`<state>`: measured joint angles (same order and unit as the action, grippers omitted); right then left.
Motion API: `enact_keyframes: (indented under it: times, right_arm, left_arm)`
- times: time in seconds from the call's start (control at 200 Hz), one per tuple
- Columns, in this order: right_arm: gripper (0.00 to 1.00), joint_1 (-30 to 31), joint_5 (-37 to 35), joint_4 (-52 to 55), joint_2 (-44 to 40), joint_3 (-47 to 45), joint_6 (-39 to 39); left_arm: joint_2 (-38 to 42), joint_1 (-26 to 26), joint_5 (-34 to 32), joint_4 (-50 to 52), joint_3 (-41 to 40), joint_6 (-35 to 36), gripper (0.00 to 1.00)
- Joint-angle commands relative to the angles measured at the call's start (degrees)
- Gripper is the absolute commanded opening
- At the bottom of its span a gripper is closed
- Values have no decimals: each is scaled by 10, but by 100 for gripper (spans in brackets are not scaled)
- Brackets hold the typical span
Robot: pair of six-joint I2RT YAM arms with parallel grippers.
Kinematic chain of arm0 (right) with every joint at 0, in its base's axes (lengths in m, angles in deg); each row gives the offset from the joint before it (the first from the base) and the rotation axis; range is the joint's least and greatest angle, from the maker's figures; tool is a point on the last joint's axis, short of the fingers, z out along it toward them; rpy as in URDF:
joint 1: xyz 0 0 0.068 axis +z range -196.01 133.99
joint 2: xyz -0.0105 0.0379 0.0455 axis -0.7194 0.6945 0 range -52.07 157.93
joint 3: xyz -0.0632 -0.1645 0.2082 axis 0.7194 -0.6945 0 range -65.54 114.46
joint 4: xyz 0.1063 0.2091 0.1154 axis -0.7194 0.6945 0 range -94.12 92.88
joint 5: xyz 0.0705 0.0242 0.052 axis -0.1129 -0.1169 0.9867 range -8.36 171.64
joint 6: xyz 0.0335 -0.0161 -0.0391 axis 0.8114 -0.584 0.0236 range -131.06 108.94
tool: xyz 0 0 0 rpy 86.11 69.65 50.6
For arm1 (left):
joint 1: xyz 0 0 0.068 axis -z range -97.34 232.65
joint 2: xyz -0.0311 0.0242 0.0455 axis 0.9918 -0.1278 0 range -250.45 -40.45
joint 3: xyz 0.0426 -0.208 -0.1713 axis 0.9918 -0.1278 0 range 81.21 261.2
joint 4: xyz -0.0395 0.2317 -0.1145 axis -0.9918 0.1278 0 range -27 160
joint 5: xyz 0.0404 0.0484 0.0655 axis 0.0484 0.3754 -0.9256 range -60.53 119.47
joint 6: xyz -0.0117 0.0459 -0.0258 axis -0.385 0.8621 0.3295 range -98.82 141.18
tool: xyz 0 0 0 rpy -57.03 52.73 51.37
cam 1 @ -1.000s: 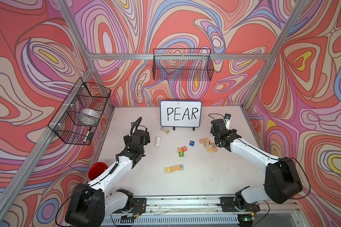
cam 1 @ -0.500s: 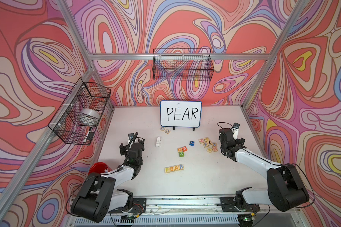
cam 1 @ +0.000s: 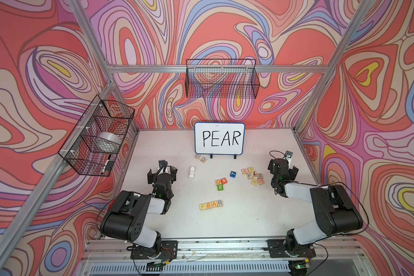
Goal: Spell the uppercase word “pear” with letter blocks
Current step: Reset both arms
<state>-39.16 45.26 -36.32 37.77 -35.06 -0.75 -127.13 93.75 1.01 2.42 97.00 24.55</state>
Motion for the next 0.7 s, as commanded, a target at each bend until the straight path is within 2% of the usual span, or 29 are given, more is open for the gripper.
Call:
enact_keyframes:
  times: [0.0,0.09,0.13,0.185,0.26,0.346,0.391,0.421,0.451,0.486,0.531,0.576,0.696]
  right_arm:
    - [98,-6,49,-161,22,-24,-60]
    - [98,-18,71,-228,47,-45,-64]
    - [98,-18,95,-202,35,-47,-56]
    - [98,-25,116,-257,41,-66,-66]
    - [98,-28,145,-259,39,-73,-68]
    - [98,-29,198,-261,58,-68,-82]
    - [98,-30,192,-330,101,-67,-101]
    - [99,-30,200,-272,86,-57,-89]
    - [98,-40,216,-226,76,-46,-75]
    - [98,-47,211,-261,92,-44,-75]
    - [98,-49,221,-230,81,-43,-67]
    - [98,-54,225,-255,88,-47,-68]
    - [98,-56,227,-239,85,-42,-66]
  left_arm:
    - [9,-21,63,-29,-7,-6,100]
    - [4,-38,93,-16,-5,-22,99]
    - [-11,-42,102,-16,-3,-25,99]
    - [-40,-44,102,-60,1,-15,100]
    - [-7,-52,113,21,13,-35,100]
    - [-25,-80,156,8,21,-46,100]
    - [-11,-88,174,78,44,-57,100]
    - [-9,-94,181,111,58,-62,100]
    - [-14,-94,186,100,56,-58,100]
    - [-20,-94,198,74,50,-51,100]
    - [-16,-95,199,99,59,-53,100]
    - [-14,-95,200,106,60,-55,100]
    - [-17,-97,216,108,64,-50,100]
